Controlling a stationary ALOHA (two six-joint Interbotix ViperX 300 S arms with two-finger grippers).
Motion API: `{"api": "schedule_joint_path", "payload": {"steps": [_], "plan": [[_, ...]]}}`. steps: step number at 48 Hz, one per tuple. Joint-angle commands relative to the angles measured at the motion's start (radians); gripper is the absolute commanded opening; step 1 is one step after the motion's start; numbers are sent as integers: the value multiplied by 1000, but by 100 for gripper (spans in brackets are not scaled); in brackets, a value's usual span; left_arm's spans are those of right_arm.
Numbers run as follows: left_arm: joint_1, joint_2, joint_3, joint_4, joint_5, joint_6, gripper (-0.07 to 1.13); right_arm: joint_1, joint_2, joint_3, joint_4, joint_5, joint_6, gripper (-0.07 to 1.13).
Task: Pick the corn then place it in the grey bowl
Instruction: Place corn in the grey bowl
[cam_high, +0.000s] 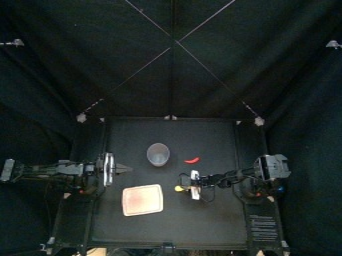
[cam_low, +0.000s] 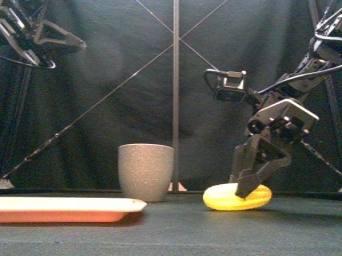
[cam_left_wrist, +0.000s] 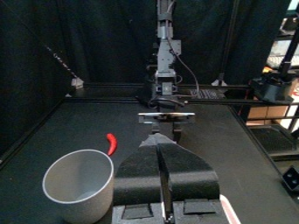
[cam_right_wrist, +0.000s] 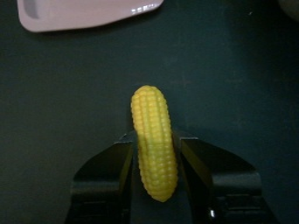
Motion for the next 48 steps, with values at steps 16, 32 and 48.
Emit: {"api": "schedule_joint_path", "payload": {"steps": [16,32,48], "plan": [[0,0,-17,3,-5,2,-2,-123,-37,-279,-213,75,-3,54],[2,0,-17,5,-5,2,-2,-250,5,-495,-290,124,0,55],[2,0,-17,3,-5,2,-2,-313,101,-569,-265,123,-2,68]]}}
